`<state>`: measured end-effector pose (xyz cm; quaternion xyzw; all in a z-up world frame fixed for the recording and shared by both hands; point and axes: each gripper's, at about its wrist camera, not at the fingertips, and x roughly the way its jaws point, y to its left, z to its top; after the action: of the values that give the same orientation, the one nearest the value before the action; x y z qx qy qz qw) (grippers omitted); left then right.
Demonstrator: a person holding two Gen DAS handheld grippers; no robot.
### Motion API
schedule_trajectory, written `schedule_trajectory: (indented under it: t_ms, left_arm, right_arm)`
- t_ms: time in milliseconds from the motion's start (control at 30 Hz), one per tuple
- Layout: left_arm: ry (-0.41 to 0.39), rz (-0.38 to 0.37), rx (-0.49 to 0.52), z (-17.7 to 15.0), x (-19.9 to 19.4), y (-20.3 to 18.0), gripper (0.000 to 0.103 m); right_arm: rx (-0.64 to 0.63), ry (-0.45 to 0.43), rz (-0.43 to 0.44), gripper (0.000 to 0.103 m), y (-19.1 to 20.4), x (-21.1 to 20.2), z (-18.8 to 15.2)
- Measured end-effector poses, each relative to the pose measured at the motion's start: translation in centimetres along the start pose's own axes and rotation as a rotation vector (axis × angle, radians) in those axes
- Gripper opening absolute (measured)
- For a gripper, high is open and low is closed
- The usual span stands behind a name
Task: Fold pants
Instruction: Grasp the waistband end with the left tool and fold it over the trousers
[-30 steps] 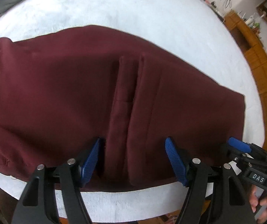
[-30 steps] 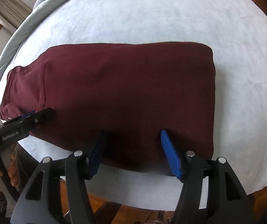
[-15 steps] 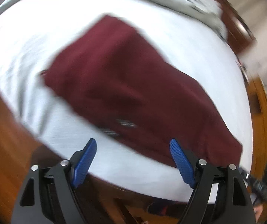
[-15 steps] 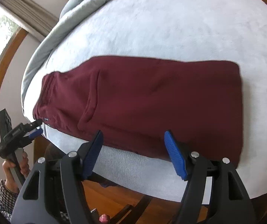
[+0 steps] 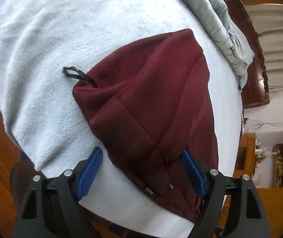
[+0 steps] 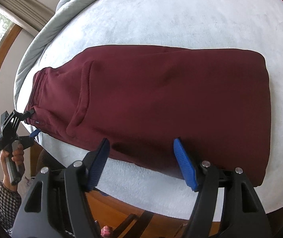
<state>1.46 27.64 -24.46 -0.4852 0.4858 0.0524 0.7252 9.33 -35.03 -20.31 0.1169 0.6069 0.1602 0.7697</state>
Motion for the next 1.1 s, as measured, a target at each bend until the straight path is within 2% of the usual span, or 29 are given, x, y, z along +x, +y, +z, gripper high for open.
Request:
schedule_trajectory:
  t_ms: [67,100,233,267,300,333,400,500,567,600,633,700,800,867,900,933,1000,1100]
  left_arm:
    - [-0.012,-0.037,0.001,0.1,-0.2,-0.8,0.073]
    - [-0.022,-0.039,0.007,-0.1,0.1,-2.3,0.073]
    - [-0.057,-0.197,0.079,-0.5,-1.2,-4.4,0.073]
    - [-0.061,-0.209,0.108,-0.4,-1.2,-4.8,0.073]
    - [-0.061,-0.190,0.121,-0.1,-0.9,-5.0,0.073]
    - [-0.049,-0.129,0.115,0.2,-0.2,-4.8,0.073]
    - [-0.021,-0.061,0.050,1.0,1.5,-3.4,0.073]
    - [-0.034,-0.075,-0.017,1.6,2.1,-2.9,0.075]
    - [-0.055,-0.116,-0.057,1.8,1.8,-3.0,0.074]
    - [-0.062,-0.123,-0.066,1.9,1.7,-3.1,0.068]
    - [-0.072,-0.119,-0.062,1.9,1.5,-3.4,0.057]
    - [-0.081,-0.092,-0.040,1.5,1.1,-3.1,0.044]
    - [-0.088,-0.083,-0.055,1.4,1.2,-2.8,0.037]
    - [-0.097,-0.059,-0.067,0.9,0.6,-3.9,0.033]
    - [-0.106,-0.051,-0.044,0.9,0.1,-4.7,0.033]
    - [-0.134,-0.042,0.040,0.3,-0.4,-7.2,0.033]
    - [-0.162,-0.013,0.135,-0.3,-0.7,-9.9,0.033]
    - [-0.152,0.015,0.133,0.2,0.4,-10.2,0.034]
  right_arm:
    - [-0.006,0.001,-0.004,0.069,0.1,0.3,0.1]
    - [-0.008,0.001,-0.006,0.069,0.2,0.3,0.0]
    - [-0.023,0.000,-0.008,0.070,0.3,0.5,0.1]
    - [-0.023,0.001,-0.008,0.070,0.3,0.5,0.1]
    - [-0.022,0.002,-0.007,0.070,0.3,0.6,0.1]
    - [-0.020,0.002,-0.005,0.070,0.4,0.6,0.1]
    - [-0.016,0.000,0.000,0.070,0.3,0.6,0.1]
    - [-0.024,-0.002,0.005,0.070,0.2,0.7,0.0]
    - [-0.030,-0.003,0.007,0.070,0.2,0.7,-0.1]
    - [-0.030,-0.002,0.010,0.070,0.0,0.7,0.0]
    - [-0.027,-0.002,0.013,0.071,0.0,0.7,0.0]
    - [-0.019,-0.005,0.022,0.071,-0.2,0.7,0.0]
    - [-0.022,-0.008,0.024,0.072,-0.2,0.7,-0.2]
    - [-0.028,-0.008,0.022,0.072,-0.2,0.7,-0.2]
    - [-0.032,-0.007,0.023,0.072,-0.2,0.6,-0.2]
    - [-0.032,-0.008,0.026,0.072,-0.2,0.7,-0.1]
    - [-0.023,-0.008,0.033,0.072,-0.4,0.7,0.1]
    - [-0.016,-0.010,0.038,0.073,-0.5,0.8,0.0]
